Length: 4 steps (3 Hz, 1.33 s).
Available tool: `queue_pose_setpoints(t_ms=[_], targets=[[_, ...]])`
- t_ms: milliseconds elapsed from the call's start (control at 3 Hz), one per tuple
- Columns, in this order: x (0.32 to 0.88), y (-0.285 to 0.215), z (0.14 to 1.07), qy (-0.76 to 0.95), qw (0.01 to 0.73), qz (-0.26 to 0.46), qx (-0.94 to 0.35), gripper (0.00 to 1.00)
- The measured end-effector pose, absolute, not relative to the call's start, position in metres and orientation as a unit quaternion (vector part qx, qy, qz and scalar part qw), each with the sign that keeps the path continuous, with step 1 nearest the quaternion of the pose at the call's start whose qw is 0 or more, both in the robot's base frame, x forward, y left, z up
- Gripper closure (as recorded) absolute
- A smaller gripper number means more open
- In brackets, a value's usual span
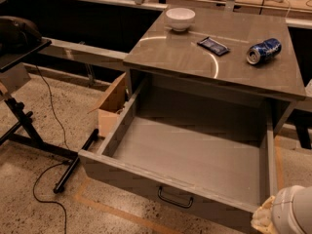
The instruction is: Close top drawer
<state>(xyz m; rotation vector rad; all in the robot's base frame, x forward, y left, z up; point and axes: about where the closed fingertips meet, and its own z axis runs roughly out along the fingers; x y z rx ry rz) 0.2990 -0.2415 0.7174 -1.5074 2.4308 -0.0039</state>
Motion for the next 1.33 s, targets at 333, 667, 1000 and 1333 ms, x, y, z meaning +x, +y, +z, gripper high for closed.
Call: queue_pose_setpoints(t_ms=[333, 667, 1000, 1333], targets=[[0.291, -0.236, 0.703, 0.842, 0.143, -0.005, -0.521, 1.00], [0.294, -0.231, 0.689, 0.837, 0.158, -0.015, -0.524, 1.00], [0.308, -0.230, 0.680, 0.830, 0.180, -0.030, -0.527, 1.00], [0.330, -0.228, 0.677, 0.820, 0.204, -0.047, -0.532, 1.00]])
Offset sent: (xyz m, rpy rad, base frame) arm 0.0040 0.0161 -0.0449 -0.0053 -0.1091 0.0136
